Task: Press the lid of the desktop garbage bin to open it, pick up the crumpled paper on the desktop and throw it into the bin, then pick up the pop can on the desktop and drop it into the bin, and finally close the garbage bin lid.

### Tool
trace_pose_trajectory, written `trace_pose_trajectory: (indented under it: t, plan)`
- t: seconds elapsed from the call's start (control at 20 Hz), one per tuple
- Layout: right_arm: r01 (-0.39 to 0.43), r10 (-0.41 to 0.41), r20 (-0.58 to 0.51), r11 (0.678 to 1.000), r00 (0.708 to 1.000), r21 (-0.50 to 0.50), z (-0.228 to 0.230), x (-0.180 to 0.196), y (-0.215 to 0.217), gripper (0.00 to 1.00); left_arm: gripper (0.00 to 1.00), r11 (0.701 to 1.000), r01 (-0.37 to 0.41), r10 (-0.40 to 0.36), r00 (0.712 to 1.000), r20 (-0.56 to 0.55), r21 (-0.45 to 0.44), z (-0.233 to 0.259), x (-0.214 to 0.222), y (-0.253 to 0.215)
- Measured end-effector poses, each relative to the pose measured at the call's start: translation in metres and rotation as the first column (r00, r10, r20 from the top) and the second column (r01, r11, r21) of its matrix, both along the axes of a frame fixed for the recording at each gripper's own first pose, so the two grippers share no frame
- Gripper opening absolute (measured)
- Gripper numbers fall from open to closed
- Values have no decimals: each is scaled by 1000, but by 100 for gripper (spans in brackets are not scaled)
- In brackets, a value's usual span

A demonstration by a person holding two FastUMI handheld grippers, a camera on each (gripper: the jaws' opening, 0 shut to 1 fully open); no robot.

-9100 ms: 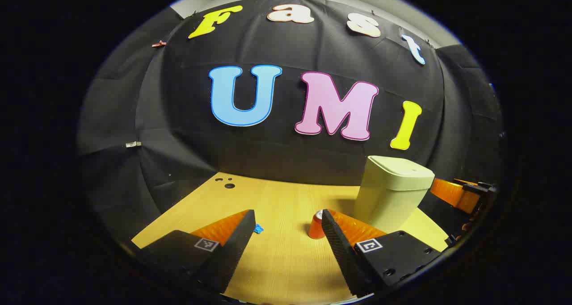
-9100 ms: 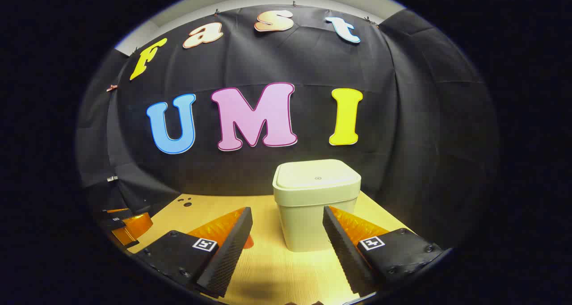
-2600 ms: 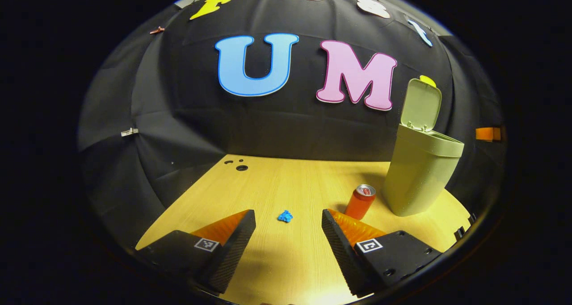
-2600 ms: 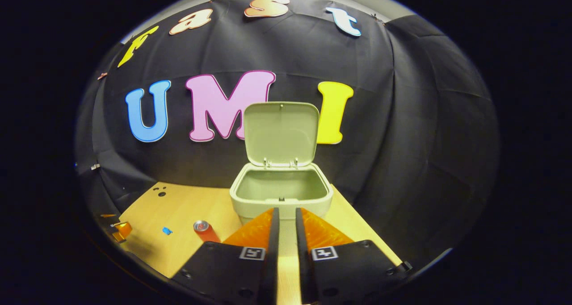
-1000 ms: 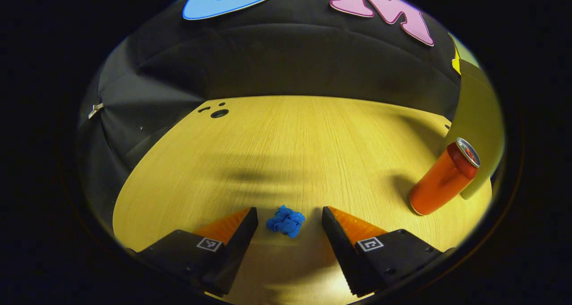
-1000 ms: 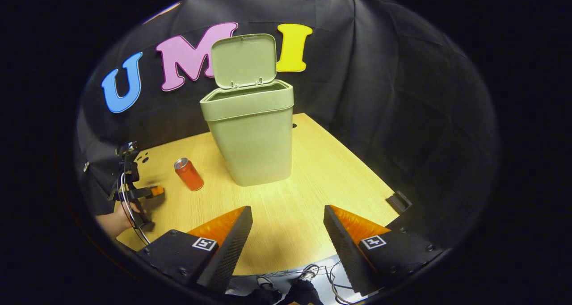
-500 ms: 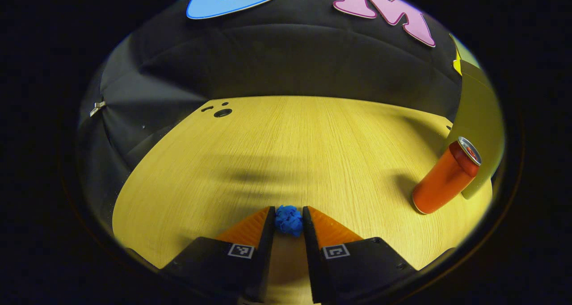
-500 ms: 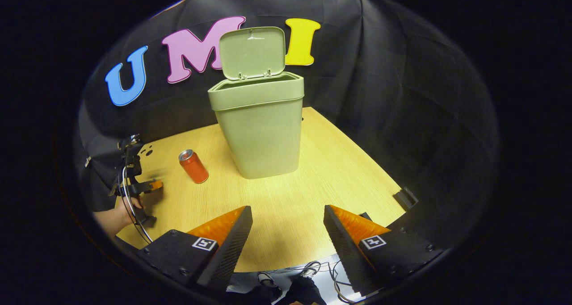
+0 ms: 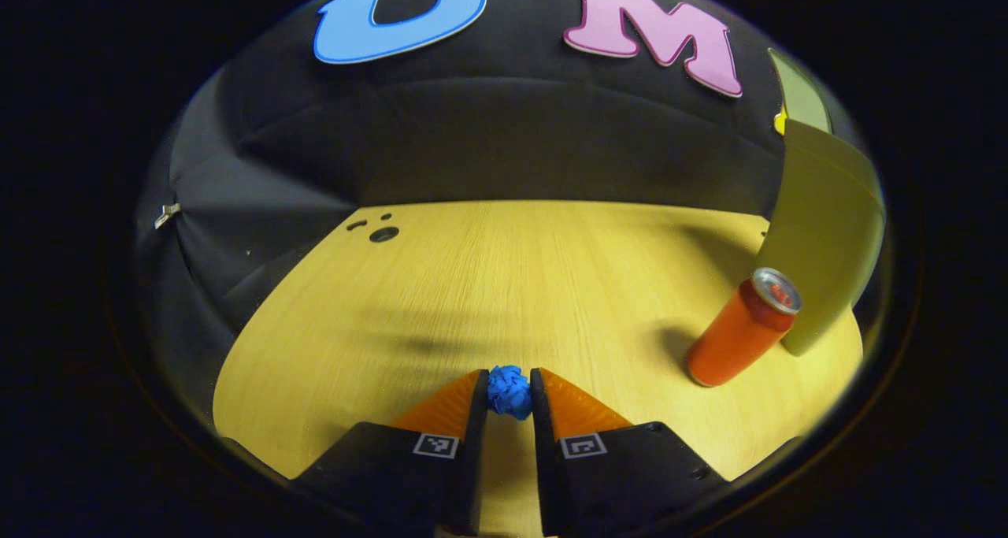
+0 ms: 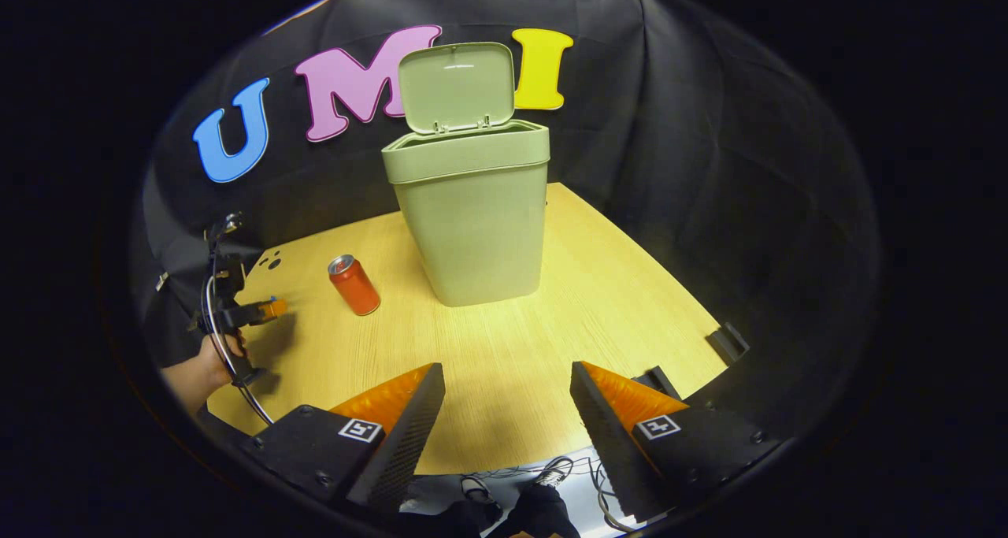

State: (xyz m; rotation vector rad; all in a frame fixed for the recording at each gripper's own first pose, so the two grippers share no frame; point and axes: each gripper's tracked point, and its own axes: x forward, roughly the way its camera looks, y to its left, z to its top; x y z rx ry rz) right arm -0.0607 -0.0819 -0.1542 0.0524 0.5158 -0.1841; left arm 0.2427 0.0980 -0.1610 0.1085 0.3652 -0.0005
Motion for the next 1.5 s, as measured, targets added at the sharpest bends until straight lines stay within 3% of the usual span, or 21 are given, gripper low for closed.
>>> trace_pose_trajectory:
  t: [0.1, 0.45, 0.9, 1.2, 1.5]
  plan:
    - [-14, 14, 13, 1000, 1000, 13, 4, 2, 4, 100, 28, 999, 36, -35, 999, 34, -4, 25, -9, -11]
    - [-107, 110, 87, 993, 990, -39, 33, 23, 6, 99, 33, 985, 174, -172, 969, 178, 0, 136, -36, -63]
    - [-164, 163, 102, 986, 981, 4, 33, 71, -34, 99, 32, 930, 368, -350, 880, 320, 6, 248, -51, -211]
    - [-271, 270, 92, 963, 958, -9, 33, 99, -40, 99, 32, 873, 488, -464, 826, 322, 5, 257, -53, -325]
    - [-329, 329, 64, 944, 942, 4, 22, 110, -58, 99, 33, 843, 536, -510, 819, 265, -35, 230, -44, -380]
